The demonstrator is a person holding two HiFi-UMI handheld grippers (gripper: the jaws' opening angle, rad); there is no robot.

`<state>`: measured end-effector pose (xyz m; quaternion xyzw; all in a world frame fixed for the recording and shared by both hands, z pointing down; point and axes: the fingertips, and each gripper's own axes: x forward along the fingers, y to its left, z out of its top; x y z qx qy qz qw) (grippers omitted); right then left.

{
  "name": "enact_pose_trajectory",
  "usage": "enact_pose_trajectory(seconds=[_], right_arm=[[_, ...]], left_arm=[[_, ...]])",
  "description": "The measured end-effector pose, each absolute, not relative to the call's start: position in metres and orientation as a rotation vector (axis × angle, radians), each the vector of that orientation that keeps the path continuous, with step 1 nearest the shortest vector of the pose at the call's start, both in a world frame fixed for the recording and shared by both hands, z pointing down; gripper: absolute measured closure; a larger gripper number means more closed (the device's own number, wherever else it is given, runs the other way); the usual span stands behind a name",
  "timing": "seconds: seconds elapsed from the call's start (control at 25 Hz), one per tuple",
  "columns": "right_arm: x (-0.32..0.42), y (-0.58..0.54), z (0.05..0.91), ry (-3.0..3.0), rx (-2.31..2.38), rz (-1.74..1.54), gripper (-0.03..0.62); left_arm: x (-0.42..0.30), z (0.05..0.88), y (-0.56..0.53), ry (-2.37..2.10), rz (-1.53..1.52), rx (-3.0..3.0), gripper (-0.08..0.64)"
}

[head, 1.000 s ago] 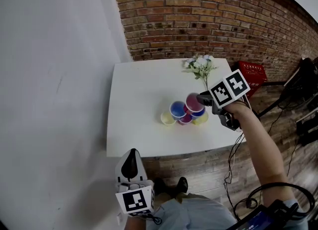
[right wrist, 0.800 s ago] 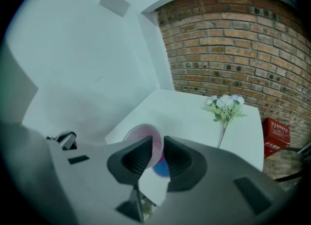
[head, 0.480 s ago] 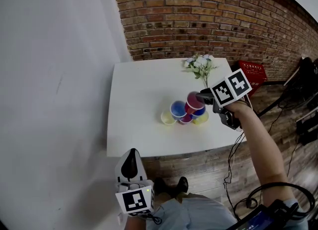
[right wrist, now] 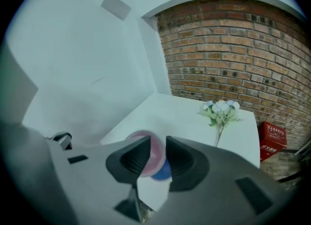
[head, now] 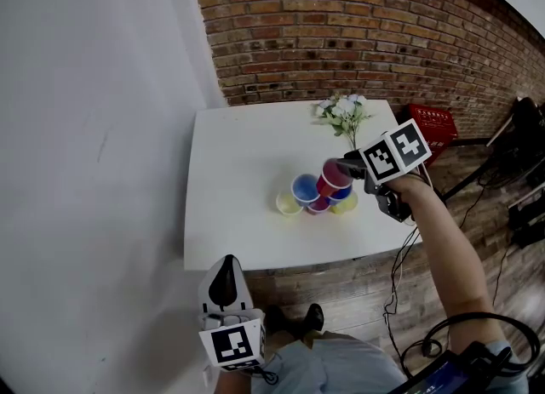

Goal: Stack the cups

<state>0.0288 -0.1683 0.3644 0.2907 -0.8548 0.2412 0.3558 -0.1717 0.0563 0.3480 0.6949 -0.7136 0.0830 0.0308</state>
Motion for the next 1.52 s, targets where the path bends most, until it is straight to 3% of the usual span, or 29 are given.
enact_pose_trajectory(seconds=[0.24,0.48,1.52], right_arm=[[0.027,-0.168,0.365,-2.215,0.749,0.612,0.494],[0.028,-0.17,0.368,-2.197,0.754,0.596,0.563],[0.019,-0.172,0.36,-2.238,0.742,0.654,0.569]], left_arm=[[-0.171,0.35,0.055,-2.198,0.251,2.142,0.551],[-0.17,0.349,0.055,-2.203,0.251,2.141,0.551],[-0.176,0.352,0.052,-2.214,0.262,2.121,0.551]])
